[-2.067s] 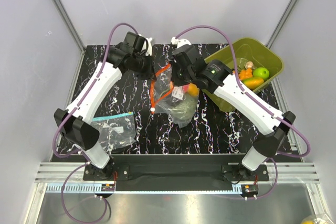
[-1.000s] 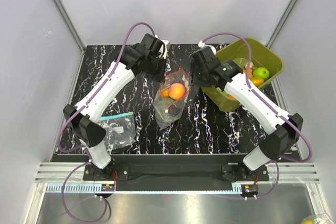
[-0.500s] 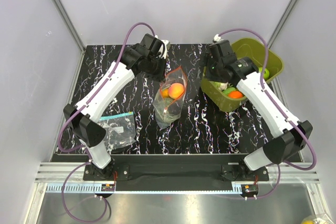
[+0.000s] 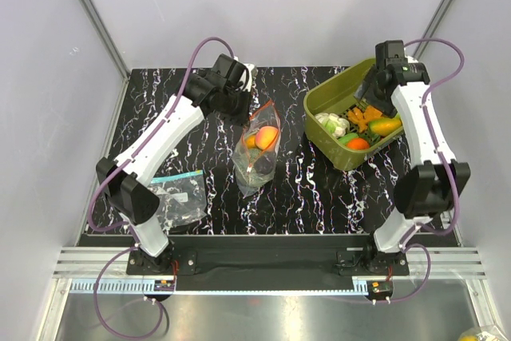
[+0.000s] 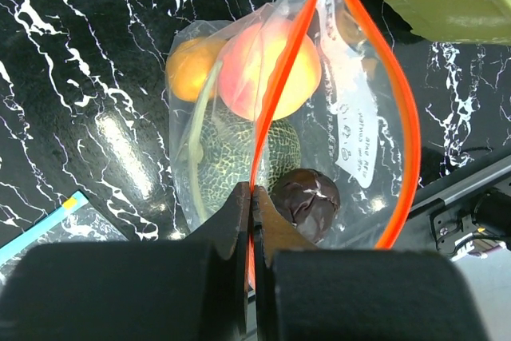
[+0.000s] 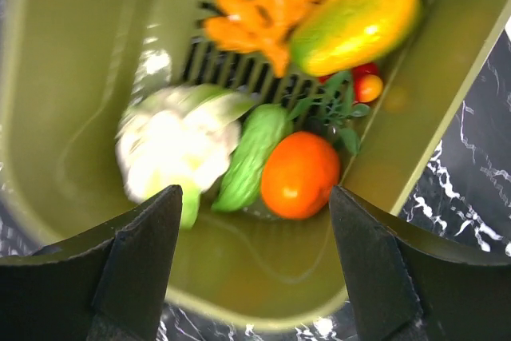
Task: Place the food in the zip-top bag and seal the zipper
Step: Pick up the fake fruit from the bin.
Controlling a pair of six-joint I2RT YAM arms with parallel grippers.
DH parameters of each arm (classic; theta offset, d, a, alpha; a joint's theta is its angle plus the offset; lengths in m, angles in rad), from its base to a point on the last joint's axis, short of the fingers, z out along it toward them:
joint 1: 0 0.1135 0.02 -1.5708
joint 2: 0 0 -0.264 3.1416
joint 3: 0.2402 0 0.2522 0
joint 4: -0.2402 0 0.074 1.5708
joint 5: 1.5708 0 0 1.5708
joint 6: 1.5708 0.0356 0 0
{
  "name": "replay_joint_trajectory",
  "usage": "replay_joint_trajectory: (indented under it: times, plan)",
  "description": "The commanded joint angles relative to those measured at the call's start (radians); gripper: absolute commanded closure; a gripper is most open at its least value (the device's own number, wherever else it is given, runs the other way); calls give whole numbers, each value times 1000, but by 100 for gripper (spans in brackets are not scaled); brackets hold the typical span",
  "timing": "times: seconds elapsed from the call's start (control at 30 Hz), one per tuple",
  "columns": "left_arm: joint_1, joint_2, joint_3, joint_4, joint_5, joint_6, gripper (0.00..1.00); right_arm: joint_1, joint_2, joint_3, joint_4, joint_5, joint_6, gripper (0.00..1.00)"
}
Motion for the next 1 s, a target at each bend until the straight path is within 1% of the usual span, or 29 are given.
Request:
replay_joint_trajectory:
  times: [0.0,0.1,0.13,0.17,0.2,0.3,0.33,0.47,0.63,0.73,0.77,0.8,0.87,0.9,0.97]
  plan:
    - [5,-65,-17,63,30,15,100,-55,86,45,-37,22,96,19]
    - [7,-76,-49,95,45,23,100,-111,149,60,-22,9,152,16]
    - [7,-77,-57,104,50,29,100,-124,165,62,-13,15,164,6]
    - [10,-77,-70,109,54,31,100,-128,195,66,-20,38,187,1]
    - [22,-71,-72,114,77,29,100,-131,214,77,-31,72,234,0]
    - [54,-57,-86,132,142,21,100,-142,293,117,-31,109,262,0]
    - [62,-54,-92,141,154,23,100,-142,318,153,-36,117,267,0]
    - [86,-39,-104,161,182,43,100,-145,459,258,-79,181,276,0]
    - [111,-10,-104,172,214,63,100,-159,569,342,-76,250,288,0]
    - [131,9,-95,174,245,57,100,-161,651,405,-134,278,307,0]
    - [140,12,-95,175,257,54,100,-162,659,416,-161,290,322,0]
    - [145,13,-93,178,258,52,100,-162,660,410,-160,290,324,1]
    - [158,16,-92,181,265,46,100,-165,653,396,-140,293,334,4]
    - [160,21,-87,180,266,46,100,-167,648,376,-128,290,333,11]
    - [162,22,-75,172,246,52,100,-171,643,366,-90,270,327,20]
